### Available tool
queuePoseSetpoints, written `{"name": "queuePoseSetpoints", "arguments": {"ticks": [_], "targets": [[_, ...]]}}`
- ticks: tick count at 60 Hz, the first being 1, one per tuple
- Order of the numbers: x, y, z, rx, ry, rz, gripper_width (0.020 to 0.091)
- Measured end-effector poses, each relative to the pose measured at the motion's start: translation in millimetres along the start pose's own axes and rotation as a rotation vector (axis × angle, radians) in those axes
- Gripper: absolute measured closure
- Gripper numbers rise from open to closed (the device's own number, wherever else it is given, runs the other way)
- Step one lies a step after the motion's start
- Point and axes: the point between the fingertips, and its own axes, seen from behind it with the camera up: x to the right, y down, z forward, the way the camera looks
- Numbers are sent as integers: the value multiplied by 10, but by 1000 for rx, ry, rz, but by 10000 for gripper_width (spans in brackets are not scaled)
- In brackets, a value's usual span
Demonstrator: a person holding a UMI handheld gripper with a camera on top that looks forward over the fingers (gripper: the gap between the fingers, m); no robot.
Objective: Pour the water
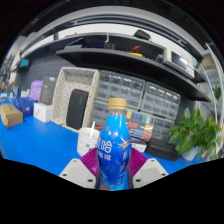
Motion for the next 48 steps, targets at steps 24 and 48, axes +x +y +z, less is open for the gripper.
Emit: {"name": "queuePoseSetpoints", "arguments": {"ticks": [24, 48], "targets": [[538, -319, 973, -77, 136, -888, 735], [562, -611, 1289, -40, 204, -1735, 736]]}}
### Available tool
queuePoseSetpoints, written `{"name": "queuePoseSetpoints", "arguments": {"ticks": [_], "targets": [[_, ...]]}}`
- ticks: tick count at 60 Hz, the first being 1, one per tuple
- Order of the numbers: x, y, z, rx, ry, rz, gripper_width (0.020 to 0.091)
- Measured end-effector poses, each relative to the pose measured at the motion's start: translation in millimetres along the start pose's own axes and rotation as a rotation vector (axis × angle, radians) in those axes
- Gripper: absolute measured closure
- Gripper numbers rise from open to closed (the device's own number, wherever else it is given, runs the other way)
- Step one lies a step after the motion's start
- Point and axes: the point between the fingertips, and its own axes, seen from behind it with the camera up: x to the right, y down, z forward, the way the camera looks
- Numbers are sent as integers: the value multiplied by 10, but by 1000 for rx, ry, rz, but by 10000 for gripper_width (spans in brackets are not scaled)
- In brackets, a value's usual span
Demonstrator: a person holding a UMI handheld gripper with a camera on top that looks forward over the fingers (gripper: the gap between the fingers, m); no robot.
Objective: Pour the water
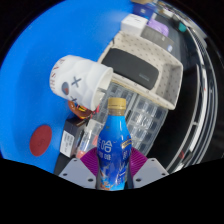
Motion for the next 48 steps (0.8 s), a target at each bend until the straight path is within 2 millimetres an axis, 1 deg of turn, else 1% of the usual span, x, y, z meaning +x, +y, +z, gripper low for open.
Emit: {"name": "queuePoseSetpoints", "arguments": {"ticks": [5, 11, 21, 26, 30, 35, 41, 45, 46, 48], "targets": [[63, -37, 2, 11, 29, -113, 736], [139, -84, 1, 23, 58, -179, 734], [129, -149, -19, 36, 64, -200, 734], [116, -126, -44, 39, 55, -136, 735], [106, -58, -59, 28, 35, -6, 735], [81, 30, -78, 12, -27, 252, 735], [67, 69, -137, 16, -76, 626, 733], [57, 20, -160, 16, -96, 906, 733], [79, 50, -158, 38, -126, 978, 732], [77, 19, -164, 49, -156, 1128, 731]]}}
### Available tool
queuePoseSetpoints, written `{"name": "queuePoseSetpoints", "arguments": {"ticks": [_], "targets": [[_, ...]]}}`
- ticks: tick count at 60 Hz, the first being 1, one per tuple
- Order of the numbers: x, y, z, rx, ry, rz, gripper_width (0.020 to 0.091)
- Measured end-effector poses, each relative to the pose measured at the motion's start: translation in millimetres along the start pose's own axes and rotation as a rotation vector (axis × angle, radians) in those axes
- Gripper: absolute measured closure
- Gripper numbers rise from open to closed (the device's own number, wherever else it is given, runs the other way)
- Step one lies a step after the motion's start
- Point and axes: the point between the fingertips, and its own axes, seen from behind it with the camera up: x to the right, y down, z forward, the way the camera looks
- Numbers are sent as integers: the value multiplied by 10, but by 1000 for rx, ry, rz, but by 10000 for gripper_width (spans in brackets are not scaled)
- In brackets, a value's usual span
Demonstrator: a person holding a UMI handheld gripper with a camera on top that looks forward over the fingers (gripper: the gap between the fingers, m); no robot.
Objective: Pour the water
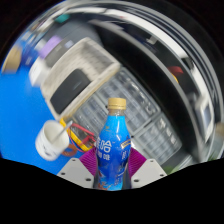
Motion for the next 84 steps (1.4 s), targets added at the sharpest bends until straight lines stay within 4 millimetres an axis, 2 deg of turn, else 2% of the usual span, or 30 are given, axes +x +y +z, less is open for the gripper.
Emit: {"name": "queuePoseSetpoints", "arguments": {"ticks": [3, 4, 5, 7, 9, 10, 14, 18, 19, 26, 27, 29, 37, 40, 41, 42, 49, 52, 53, 55, 58, 65, 73, 84], "targets": [[-29, 11, 13, 5, -39, 219, 730], [-115, 14, -8, 1, -22, 288, 731], [-37, 47, 12, 9, -58, 343, 731], [-31, 90, 33, 10, -69, 450, 732], [-18, 134, 45, 20, -75, 531, 732], [-89, 113, 24, 20, -50, 569, 732], [-28, 291, 89, 28, -77, 652, 733], [-85, 435, 129, 20, -95, 707, 731], [-155, 440, 102, 13, -73, 722, 732], [-212, 695, 220, 17, -91, 737, 732], [-242, 723, 224, 11, -86, 742, 687], [-204, 717, 218, 43, -72, 755, 729], [-216, 718, 190, 68, -53, 732, 731], [-211, 712, 172, 71, -45, 715, 709], [-210, 709, 168, 73, -43, 712, 625], [-206, 710, 167, 74, -40, 712, 668], [-196, 721, 171, 61, -28, 713, 588], [-203, 749, 149, 38, -33, 719, 497], [-205, 765, 135, 28, -35, 723, 436], [-217, 791, 105, 10, -39, 730, 376], [-211, 797, 32, 0, -52, 745, 336], [-228, 804, -273, -17, -77, 804, 301], [-363, 875, -754, -63, -98, 853, 274], [-659, 818, -1434, -102, -93, 901, 274]]}}
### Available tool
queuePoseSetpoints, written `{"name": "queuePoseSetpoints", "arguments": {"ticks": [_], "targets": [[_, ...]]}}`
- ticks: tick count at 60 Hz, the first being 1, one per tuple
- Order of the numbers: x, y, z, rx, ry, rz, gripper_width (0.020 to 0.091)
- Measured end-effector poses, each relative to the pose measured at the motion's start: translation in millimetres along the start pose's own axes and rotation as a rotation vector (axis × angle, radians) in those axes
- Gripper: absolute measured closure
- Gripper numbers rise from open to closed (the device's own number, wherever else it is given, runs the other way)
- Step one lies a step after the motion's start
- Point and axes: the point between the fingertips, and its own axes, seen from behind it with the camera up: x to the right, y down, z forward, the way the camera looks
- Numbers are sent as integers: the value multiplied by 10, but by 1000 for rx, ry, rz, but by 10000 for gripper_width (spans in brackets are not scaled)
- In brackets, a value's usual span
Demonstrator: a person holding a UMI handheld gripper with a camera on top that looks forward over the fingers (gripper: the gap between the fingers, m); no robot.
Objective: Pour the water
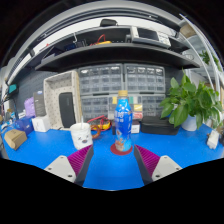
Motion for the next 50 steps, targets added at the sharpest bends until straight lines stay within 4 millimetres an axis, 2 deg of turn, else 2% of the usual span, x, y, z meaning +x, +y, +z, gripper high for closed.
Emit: {"name": "queuePoseSetpoints", "arguments": {"ticks": [7, 13, 18, 50], "targets": [[-230, 136, -293, 0, -6, -16, 273], [-418, 239, -448, -17, -22, -21, 276], [-497, 298, -523, -31, -29, -19, 265], [-604, 327, -836, -52, -11, 10, 278]]}}
